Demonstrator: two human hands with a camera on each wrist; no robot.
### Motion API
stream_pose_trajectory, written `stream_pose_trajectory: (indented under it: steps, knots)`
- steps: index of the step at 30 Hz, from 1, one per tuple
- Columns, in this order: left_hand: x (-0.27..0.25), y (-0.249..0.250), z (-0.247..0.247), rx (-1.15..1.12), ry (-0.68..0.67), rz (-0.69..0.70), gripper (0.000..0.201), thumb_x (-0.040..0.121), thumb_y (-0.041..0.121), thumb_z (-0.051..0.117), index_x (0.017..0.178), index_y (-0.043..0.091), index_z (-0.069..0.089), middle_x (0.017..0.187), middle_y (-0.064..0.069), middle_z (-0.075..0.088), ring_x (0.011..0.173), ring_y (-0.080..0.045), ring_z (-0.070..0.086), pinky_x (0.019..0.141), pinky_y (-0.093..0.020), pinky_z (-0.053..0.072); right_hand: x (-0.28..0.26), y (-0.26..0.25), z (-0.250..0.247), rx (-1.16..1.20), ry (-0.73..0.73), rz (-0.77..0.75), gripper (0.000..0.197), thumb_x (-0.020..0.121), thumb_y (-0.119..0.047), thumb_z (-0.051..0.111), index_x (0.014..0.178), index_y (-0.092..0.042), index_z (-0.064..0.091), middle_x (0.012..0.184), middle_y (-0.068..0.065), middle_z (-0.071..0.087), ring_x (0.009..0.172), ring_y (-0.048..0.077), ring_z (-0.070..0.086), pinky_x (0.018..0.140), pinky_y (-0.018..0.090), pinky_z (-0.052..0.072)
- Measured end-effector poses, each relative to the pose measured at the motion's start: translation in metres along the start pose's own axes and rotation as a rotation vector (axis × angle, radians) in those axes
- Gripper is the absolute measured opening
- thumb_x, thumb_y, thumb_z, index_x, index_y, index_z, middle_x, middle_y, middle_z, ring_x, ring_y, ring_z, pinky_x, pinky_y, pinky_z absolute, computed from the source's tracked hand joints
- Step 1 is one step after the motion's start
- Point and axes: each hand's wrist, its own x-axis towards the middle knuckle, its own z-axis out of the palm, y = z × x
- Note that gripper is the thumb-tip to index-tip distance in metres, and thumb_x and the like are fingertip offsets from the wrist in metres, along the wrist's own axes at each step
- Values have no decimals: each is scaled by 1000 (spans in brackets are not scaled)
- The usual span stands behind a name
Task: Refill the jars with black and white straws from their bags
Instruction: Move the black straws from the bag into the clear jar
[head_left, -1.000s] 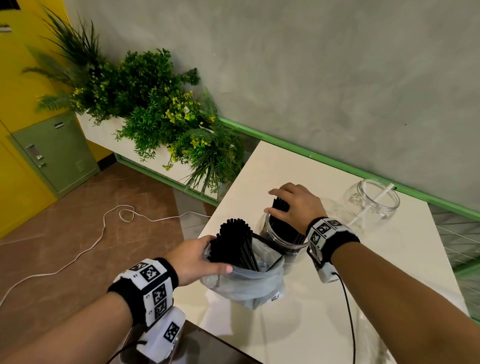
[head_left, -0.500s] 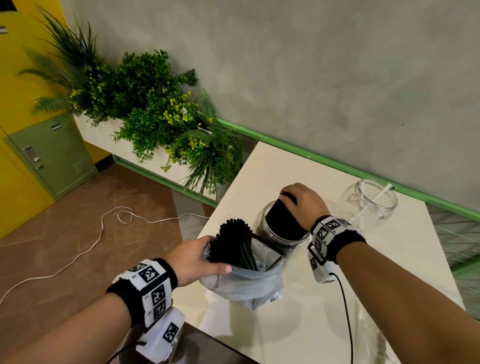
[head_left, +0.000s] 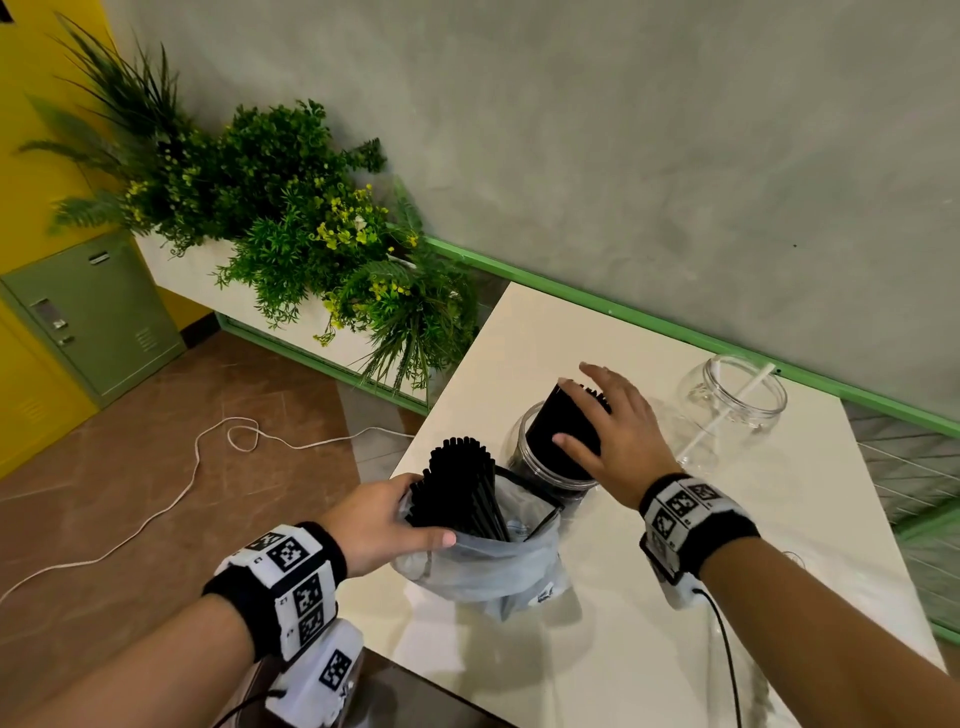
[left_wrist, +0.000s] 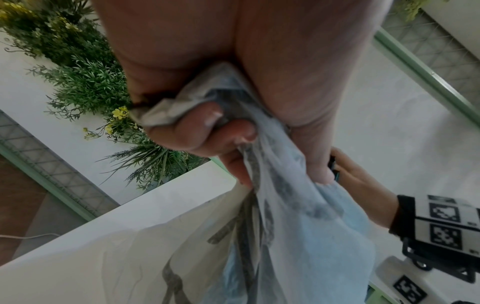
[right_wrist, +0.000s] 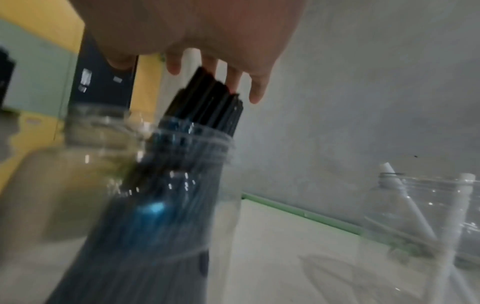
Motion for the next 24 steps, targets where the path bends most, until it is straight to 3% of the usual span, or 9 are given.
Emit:
stream_pose_trajectory:
  steps: [4,7,10,14,17,21,24]
  knots:
    - [0,0,0,-3,-1,-1,117,39,98,46,126,20,51,116,8,64,104,-8,59,89,-31,50,16,4,6,-12,-111,36,64,89,-66,34,146,-38,25,154,-3,23,139,26,24,111,44,30]
    - [-1,1,-1,2,-12,2,120,37,99,44,127,20,50,117,7,63,105,-8,58,88,-27,49,33,-2,7,44,-144,90,52,92,-56,45,139,-33,42,139,-2,45,125,22,38,97,37,41]
    - [-2,3,-2,-12,-10,1,122,35,99,43,128,20,50,118,8,62,105,-7,58,87,-22,47,43,-9,7,94,-29,117,34,94,-47,50,115,-23,62,107,0,60,105,22,48,81,33,43]
    - [-2,4,-2,-26,-7,0,119,35,98,45,126,21,51,115,9,63,104,-6,58,87,-23,48,52,-7,6,129,92,101,25,94,-34,56,98,-14,69,91,5,62,92,27,50,78,36,45]
    - [-1,3,-2,-11,-4,2,116,35,99,43,121,21,53,109,11,63,99,-6,59,82,-22,48,53,-1,8,57,20,115,26,94,-36,53,101,-15,68,95,5,64,94,29,50,81,40,45]
    - [0,2,-2,-14,-4,7,114,36,99,43,120,22,54,110,9,64,100,-7,59,85,-27,49,50,0,7,116,-25,108,28,97,-30,50,122,-24,60,113,1,60,105,25,51,86,38,47]
    - [1,1,-1,-21,-5,8,115,37,98,45,121,21,53,111,8,64,101,-8,59,87,-28,49,51,-2,7,115,-85,95,27,98,-31,47,119,-28,62,114,-1,61,105,25,53,85,39,49]
